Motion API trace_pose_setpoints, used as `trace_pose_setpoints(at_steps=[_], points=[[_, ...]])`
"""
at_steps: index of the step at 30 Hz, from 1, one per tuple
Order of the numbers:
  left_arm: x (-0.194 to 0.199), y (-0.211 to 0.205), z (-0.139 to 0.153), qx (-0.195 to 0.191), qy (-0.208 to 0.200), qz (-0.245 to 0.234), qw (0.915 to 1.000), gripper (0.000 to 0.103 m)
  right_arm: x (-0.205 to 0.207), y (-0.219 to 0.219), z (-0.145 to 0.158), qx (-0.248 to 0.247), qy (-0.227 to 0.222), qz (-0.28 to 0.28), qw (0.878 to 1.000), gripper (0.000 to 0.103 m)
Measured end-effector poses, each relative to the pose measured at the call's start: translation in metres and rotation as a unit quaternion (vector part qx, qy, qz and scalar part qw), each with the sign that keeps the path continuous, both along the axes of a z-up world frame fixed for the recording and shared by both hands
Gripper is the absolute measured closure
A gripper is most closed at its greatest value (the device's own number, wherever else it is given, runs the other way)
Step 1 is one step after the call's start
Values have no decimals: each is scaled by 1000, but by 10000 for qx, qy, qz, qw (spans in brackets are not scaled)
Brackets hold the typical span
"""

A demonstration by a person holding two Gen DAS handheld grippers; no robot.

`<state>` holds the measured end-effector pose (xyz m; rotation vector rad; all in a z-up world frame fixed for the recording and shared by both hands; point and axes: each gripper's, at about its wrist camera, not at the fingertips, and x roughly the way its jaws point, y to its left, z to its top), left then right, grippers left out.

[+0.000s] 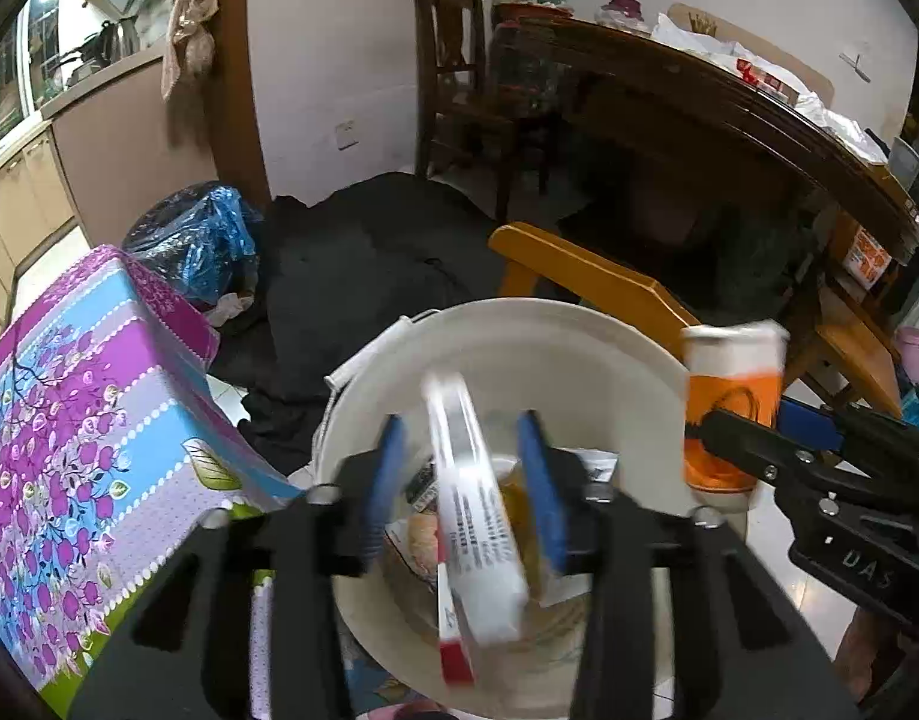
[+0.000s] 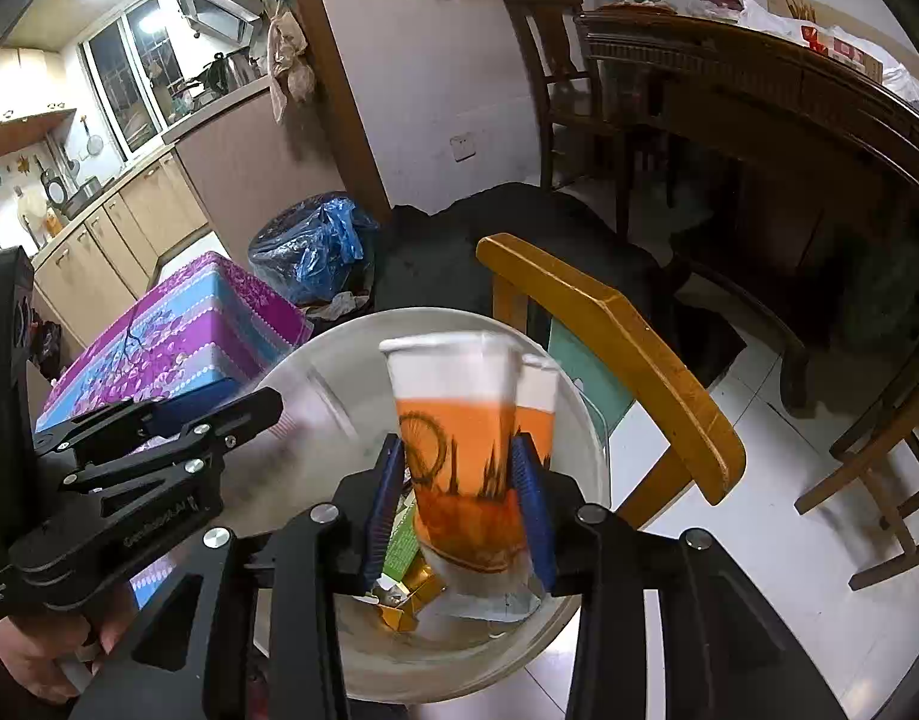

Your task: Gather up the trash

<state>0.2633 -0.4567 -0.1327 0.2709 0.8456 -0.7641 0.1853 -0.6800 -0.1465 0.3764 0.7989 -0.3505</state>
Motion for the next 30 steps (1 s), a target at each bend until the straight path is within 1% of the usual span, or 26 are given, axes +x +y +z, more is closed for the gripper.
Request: trace_pose_setpoints(at_steps=[8, 10, 12, 16, 18, 20, 23, 24, 25, 26, 28, 29, 30], points=[[0, 1, 2, -9, 0, 47, 10000, 60, -4, 0, -1, 31, -38, -44, 10000, 64], [-1, 3, 2, -2, -9, 55, 10000, 59, -7, 2, 1, 48, -72, -22, 10000, 61], [-1, 4, 2, -15, -7, 90, 10000, 54, -11, 4, 4, 28, -122, -15, 9999, 58], [-4, 8, 6, -31, -49, 99, 9999, 53, -19, 6, 10, -4, -217, -17, 9998, 53], [-4, 11, 9, -48, -86, 118, 9999, 50, -25, 9, 15, -10, -327, -23, 9995, 50], [-7, 14, 13, -59, -147, 130, 9998, 49, -32, 11, 20, -20, -448, -45, 9990, 47], [-13, 20, 18, -100, -219, 139, 9996, 46, -51, 26, 36, -119, -817, -59, 9966, 43], [-17, 24, 21, -127, -280, 139, 9994, 42, -59, 35, 42, -230, -971, -63, 9950, 38], [-20, 28, 22, -150, -334, 136, 9992, 36, -66, 41, 47, -310, -1072, -62, 9937, 31], [-26, 34, 27, -209, -451, 129, 9987, 33, -76, 53, 53, -448, -1196, -61, 9918, 28], [-39, 49, 35, -335, -659, 106, 9972, 21, -95, 79, 62, -760, -1357, -40, 9878, 18], [-43, 55, 38, -382, -718, 94, 9966, 18, -103, 89, 66, -859, -1437, -33, 9859, 16], [-48, 66, 44, -452, -819, 125, 9955, 12, -114, 102, 70, -947, -1546, -21, 9834, 11]])
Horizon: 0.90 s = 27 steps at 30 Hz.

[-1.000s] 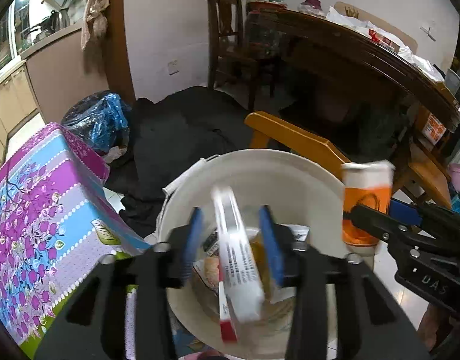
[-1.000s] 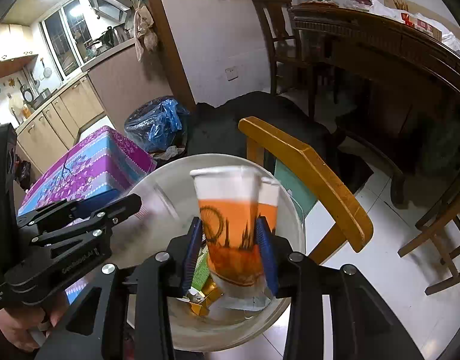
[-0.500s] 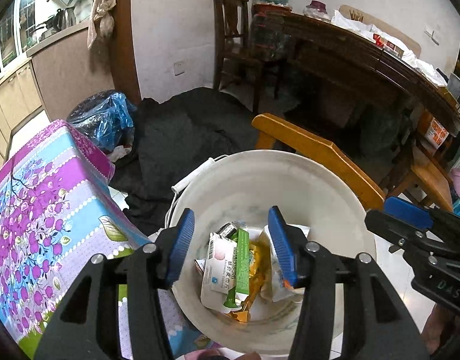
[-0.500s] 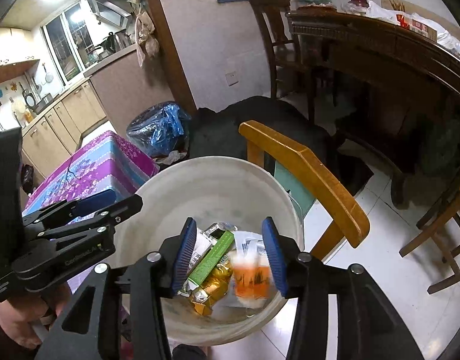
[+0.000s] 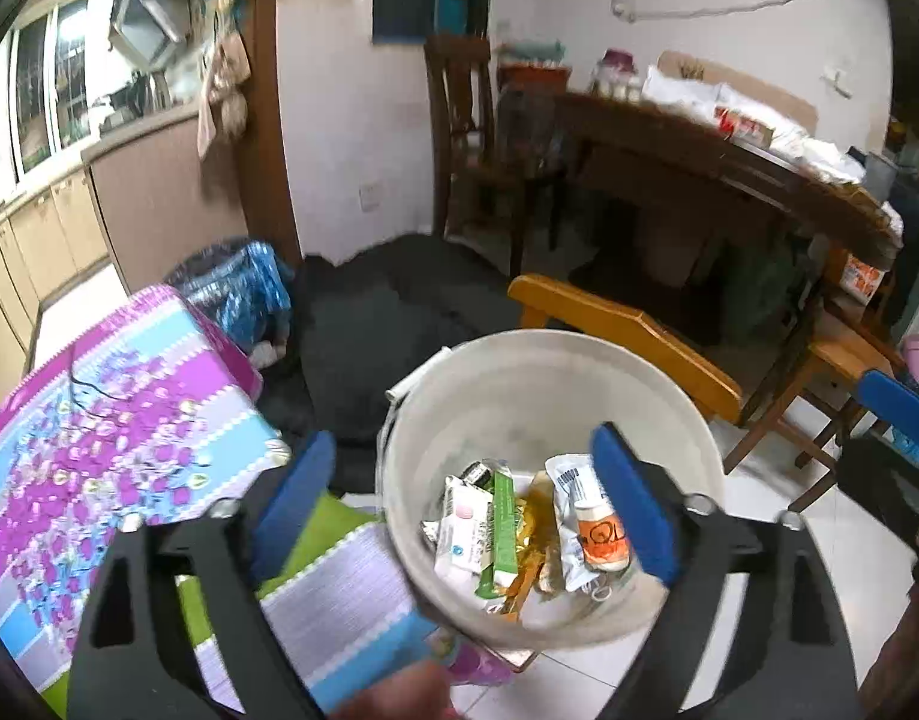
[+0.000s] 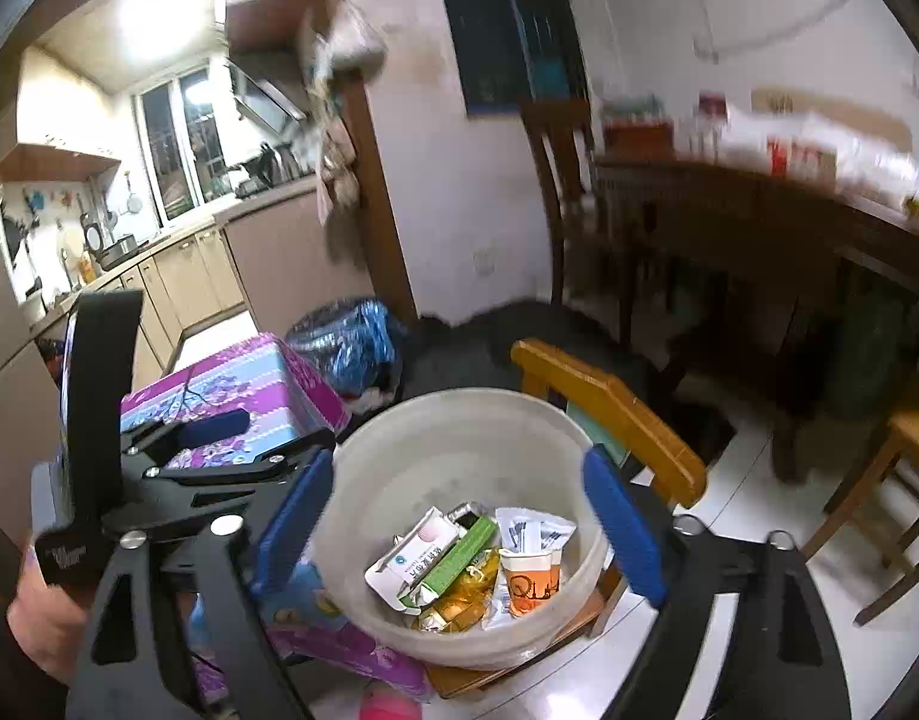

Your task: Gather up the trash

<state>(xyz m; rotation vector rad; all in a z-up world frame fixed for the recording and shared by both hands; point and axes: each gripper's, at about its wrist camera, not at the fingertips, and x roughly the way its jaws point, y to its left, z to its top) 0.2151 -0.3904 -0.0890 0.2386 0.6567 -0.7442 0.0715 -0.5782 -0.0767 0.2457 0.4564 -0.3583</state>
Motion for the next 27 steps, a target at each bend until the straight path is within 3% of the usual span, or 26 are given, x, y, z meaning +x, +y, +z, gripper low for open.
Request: trace_pose_setpoints(at_steps=[1, 9, 14, 21, 27], points=[[-5, 14, 6, -117, -92, 59, 9999, 6, -9, 8, 4, -72, -85, 5, 9999, 6], [-36, 116, 49, -941, -403, 315, 9943, 6, -89, 91, 42, -696, -725, -380, 9942, 5], [-68, 160, 66, -958, -607, 408, 9927, 6, -137, 136, 51, -815, -989, -530, 9903, 5], [-134, 197, 74, -981, -1200, 314, 9874, 6, -191, 190, 44, -1096, -987, -682, 9867, 5], [-166, 222, 73, -1043, -1283, 357, 9856, 6, -221, 213, 36, -1089, -1001, -596, 9872, 5]])
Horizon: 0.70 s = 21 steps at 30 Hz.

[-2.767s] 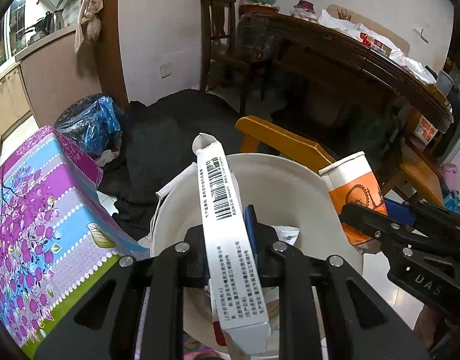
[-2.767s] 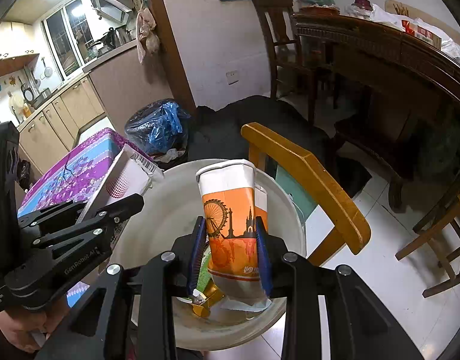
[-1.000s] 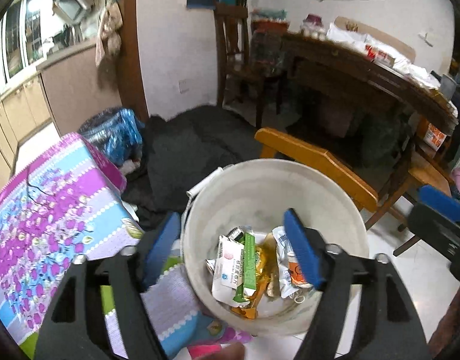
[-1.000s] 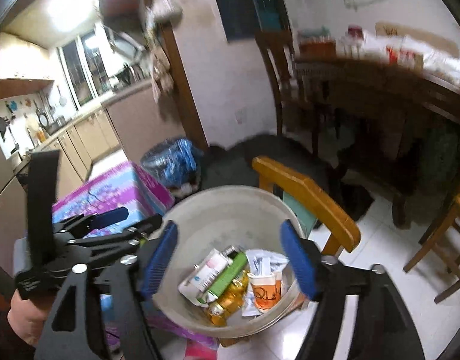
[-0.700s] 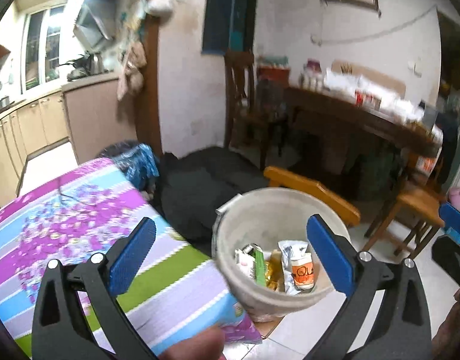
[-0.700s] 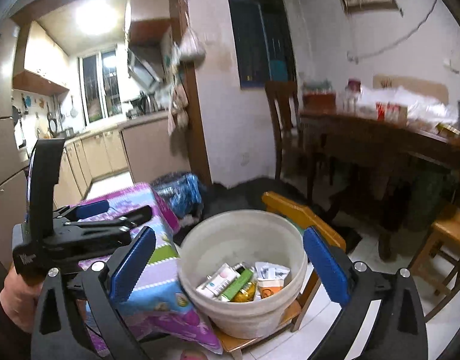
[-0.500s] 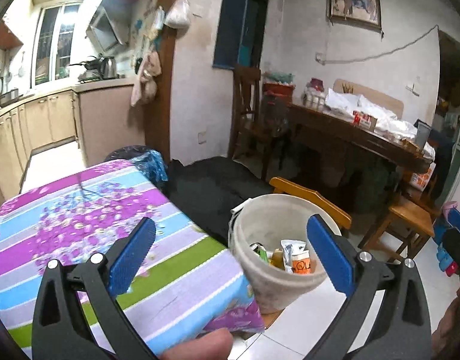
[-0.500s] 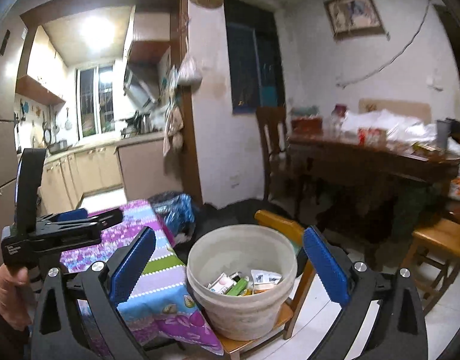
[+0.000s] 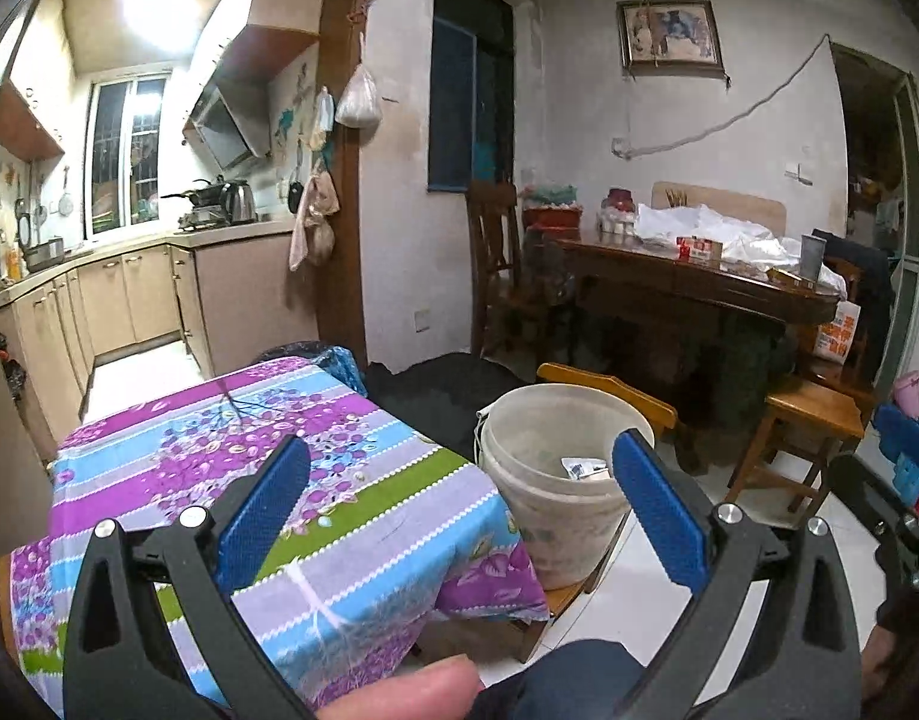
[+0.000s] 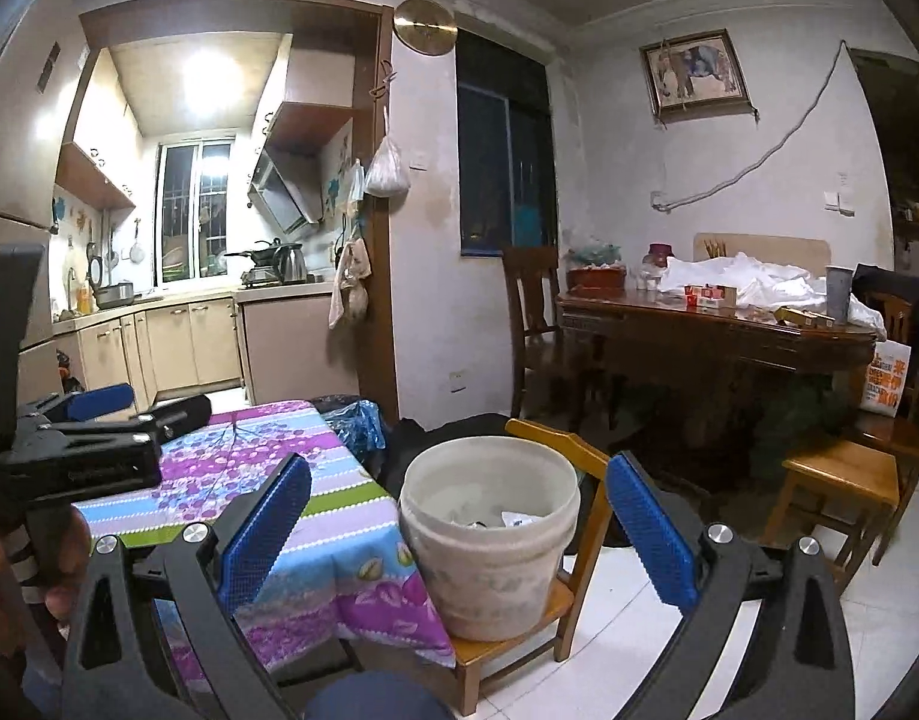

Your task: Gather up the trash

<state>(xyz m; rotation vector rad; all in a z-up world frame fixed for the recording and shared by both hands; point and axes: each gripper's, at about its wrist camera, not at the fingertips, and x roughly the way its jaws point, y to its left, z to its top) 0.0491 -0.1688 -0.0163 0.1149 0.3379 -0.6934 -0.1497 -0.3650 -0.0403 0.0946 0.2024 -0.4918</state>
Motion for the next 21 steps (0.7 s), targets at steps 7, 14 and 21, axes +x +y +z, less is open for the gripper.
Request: trace_pose_setpoints(at_steps=[7, 14, 21], points=[[-29, 16, -6, -25, -124, 117, 9999, 6, -29, 13, 4, 6, -244, -76, 9997, 5], [-44, 29, -4, -217, -203, 128, 9995, 6, -45, 23, 8, -154, -337, -155, 9992, 5], [-59, 34, -4, -558, -568, -85, 9968, 6, -59, 23, 3, -291, -738, -189, 9967, 5]])
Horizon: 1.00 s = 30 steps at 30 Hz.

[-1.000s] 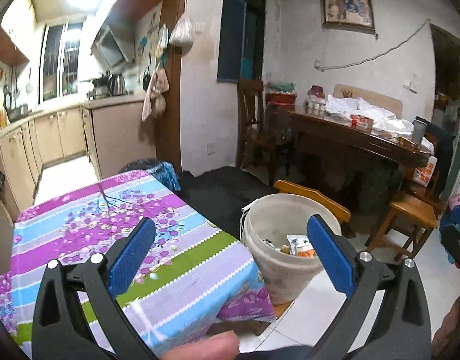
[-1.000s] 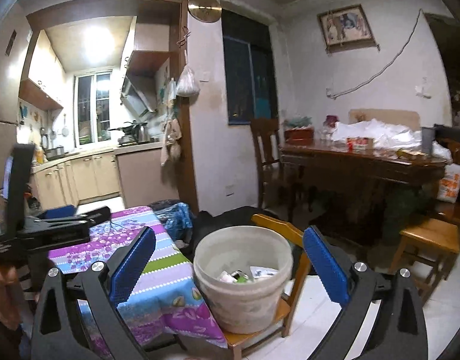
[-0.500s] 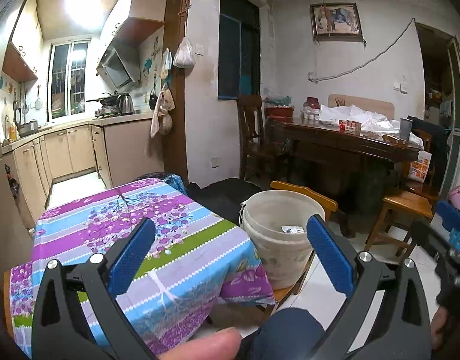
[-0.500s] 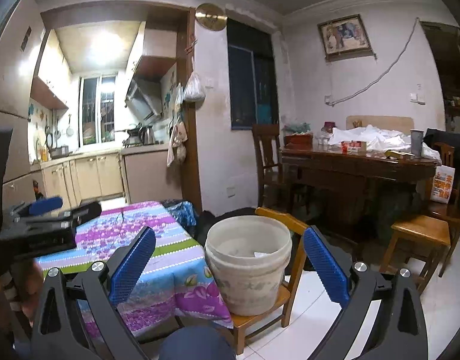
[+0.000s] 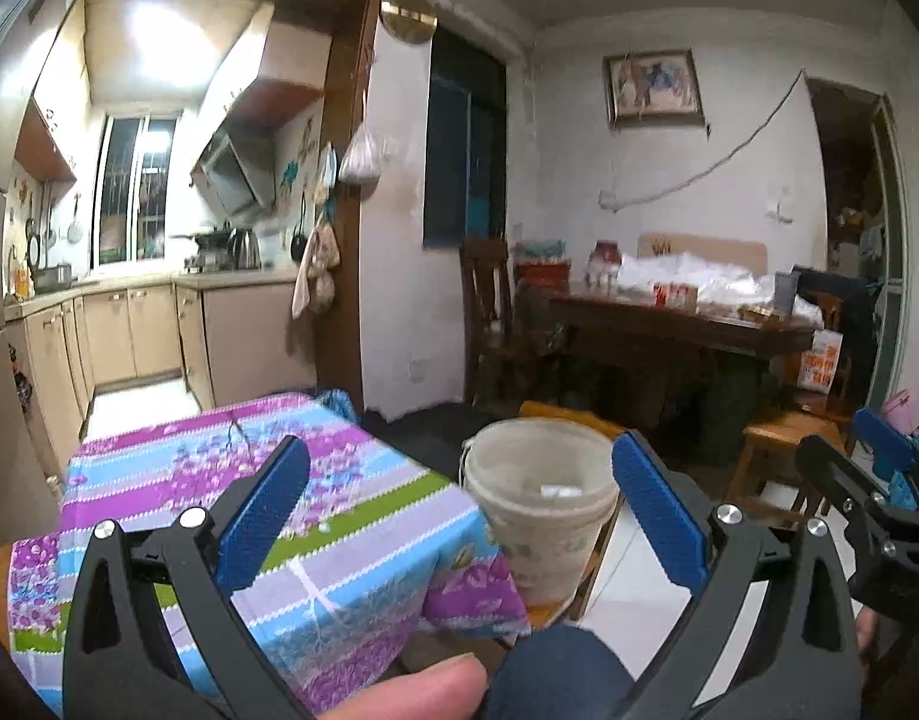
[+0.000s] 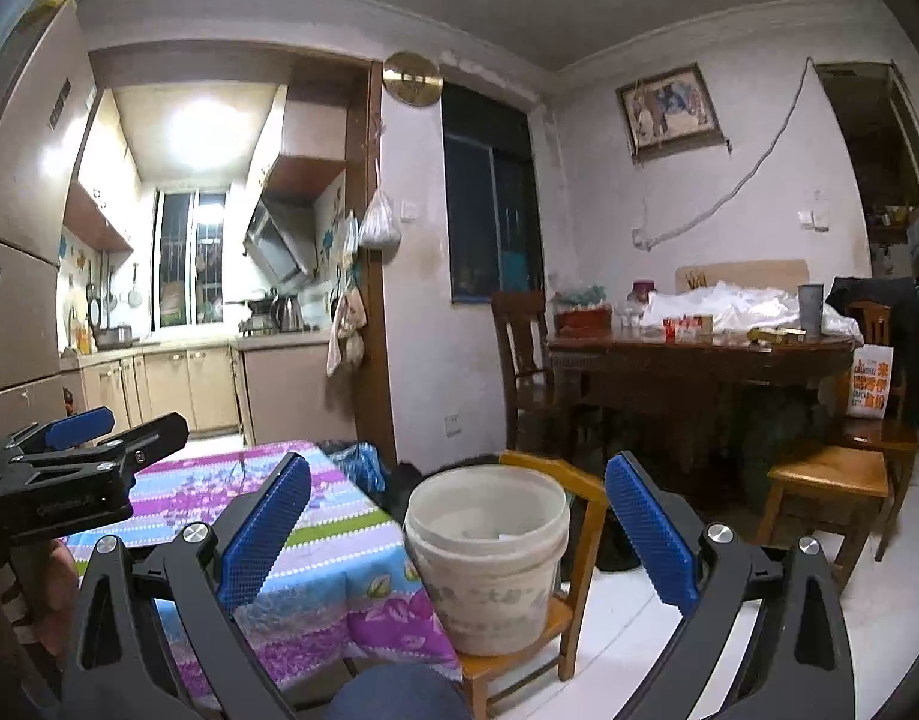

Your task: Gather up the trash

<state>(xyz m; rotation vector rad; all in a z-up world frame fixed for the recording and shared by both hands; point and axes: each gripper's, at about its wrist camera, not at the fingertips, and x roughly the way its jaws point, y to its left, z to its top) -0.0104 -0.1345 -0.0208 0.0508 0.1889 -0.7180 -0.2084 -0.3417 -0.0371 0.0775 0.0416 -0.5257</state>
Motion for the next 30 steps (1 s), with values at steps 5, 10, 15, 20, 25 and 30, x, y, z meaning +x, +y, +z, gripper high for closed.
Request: trace_pose_setpoints(at_steps=[5, 10, 15, 20, 25, 30], points=[[2, -2, -3, -23, -88, 33, 10000, 6, -1, 1, -3, -84, -89, -72, 9999, 5], [1, 1, -5, -69, -153, 73, 9998, 6, 1, 1, -4, -40, -86, -37, 9999, 5], [-1, 1, -5, -19, -180, 102, 9998, 6, 5, 1, -6, -72, -47, 22, 10000, 5], [-1, 1, -6, -1, -176, 123, 9998, 6, 7, 1, -7, -71, -43, 27, 10000, 5], [-1, 1, -7, -1, -164, 124, 9998, 6, 7, 1, -7, -75, -39, 36, 10000, 5], [0, 1, -8, 28, -131, 130, 9998, 6, 12, 0, -10, -63, -4, 58, 10000, 5]])
